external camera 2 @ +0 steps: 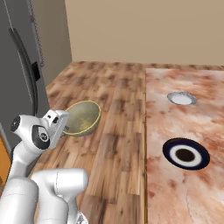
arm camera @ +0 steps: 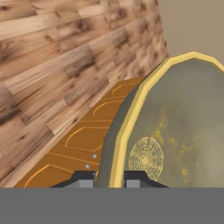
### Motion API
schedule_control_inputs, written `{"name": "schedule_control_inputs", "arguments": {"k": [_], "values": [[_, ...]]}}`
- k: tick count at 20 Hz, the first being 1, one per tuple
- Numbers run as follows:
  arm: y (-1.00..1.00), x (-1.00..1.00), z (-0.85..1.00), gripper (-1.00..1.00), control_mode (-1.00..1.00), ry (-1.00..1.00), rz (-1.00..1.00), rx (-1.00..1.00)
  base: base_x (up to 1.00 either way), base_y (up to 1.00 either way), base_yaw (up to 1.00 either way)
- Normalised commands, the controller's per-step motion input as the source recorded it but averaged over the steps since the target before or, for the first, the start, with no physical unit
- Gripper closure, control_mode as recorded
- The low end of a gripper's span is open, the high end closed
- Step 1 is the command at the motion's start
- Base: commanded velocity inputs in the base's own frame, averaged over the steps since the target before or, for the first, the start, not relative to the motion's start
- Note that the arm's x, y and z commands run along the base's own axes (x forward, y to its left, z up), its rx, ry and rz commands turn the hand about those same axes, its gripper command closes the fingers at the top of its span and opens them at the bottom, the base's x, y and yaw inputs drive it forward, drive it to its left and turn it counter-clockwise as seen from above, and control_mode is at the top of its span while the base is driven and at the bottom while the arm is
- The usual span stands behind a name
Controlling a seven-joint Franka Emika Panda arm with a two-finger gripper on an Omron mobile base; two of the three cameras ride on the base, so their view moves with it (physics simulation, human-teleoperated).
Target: Move the bowls from the cabinet to the plates on the dining table.
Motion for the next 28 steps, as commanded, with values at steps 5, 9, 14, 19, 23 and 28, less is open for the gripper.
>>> {"name": "schedule_control_inputs", "arguments": {"k": [5,9,14,19,23,28], "values": [[0.0,0.0,0.0,1.0,1.0,0.0,0.0,0.0,0.45,0.52,-0.49],[0.0,0.0,0.0,1.0,1.0,0.0,0.0,0.0,0.54,0.57,-0.47],[0.0,0.0,0.0,1.0,1.0,0.0,0.0,0.0,0.46,0.69,-0.42],[0.0,0.0,0.0,1.0,1.0,0.0,0.0,0.0,0.16,0.78,-0.4],[0.0,0.0,0.0,1.0,1.0,0.0,0.0,0.0,0.18,0.63,-0.45],[0.0,0.0,0.0,1.0,1.0,0.0,0.0,0.0,0.26,0.33,-0.51]]}}
